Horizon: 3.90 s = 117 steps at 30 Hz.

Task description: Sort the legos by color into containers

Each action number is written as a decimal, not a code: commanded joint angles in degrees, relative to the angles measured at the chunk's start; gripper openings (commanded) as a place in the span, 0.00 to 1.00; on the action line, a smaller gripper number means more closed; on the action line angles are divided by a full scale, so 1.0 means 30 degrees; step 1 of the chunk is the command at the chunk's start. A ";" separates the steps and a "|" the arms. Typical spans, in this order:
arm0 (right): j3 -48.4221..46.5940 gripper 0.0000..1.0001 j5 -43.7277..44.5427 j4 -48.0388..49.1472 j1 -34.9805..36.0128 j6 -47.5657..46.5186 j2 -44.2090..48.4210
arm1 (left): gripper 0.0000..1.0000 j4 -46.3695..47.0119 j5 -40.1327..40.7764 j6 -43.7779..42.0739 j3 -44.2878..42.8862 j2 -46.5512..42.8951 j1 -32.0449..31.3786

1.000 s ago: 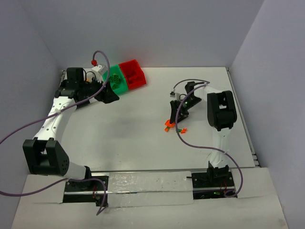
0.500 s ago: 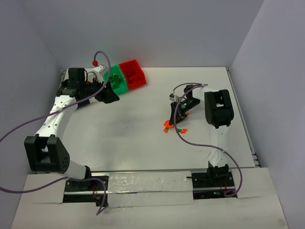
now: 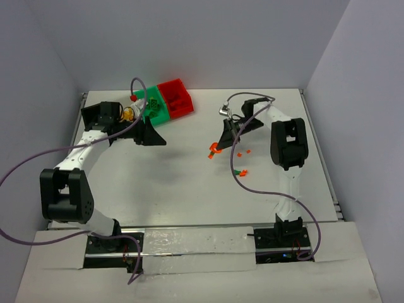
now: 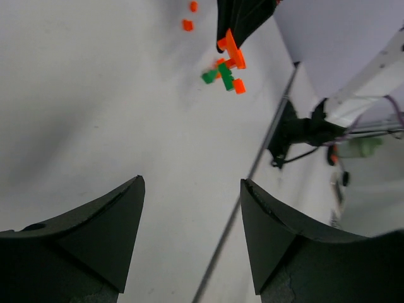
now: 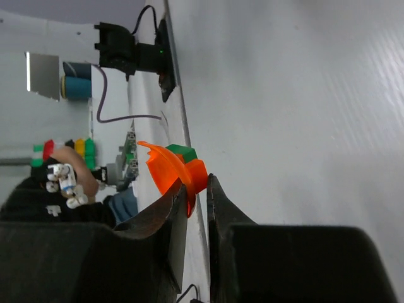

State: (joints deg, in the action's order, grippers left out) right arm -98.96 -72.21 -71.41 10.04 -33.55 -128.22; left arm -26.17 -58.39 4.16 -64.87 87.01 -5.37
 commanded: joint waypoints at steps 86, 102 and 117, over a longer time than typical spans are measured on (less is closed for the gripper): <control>0.4468 0.00 1.1012 1.1666 0.4503 0.9241 0.7898 | 0.00 1.1745 0.0073 0.8810 0.7117 -0.4949 -0.0435; 0.4374 0.11 1.9858 1.2954 0.6411 1.1757 0.3952 | 0.00 0.5686 0.6208 0.4960 0.5724 -0.4521 -0.0738; 0.3402 0.58 1.6376 1.1842 0.6440 1.2093 0.6115 | 0.00 0.6114 0.6408 0.5359 0.5512 -0.4348 -0.1118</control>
State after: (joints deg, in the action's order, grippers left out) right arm -84.87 -18.94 -35.29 29.10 2.14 -115.34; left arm -8.47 -39.24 20.30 -45.08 73.86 -8.24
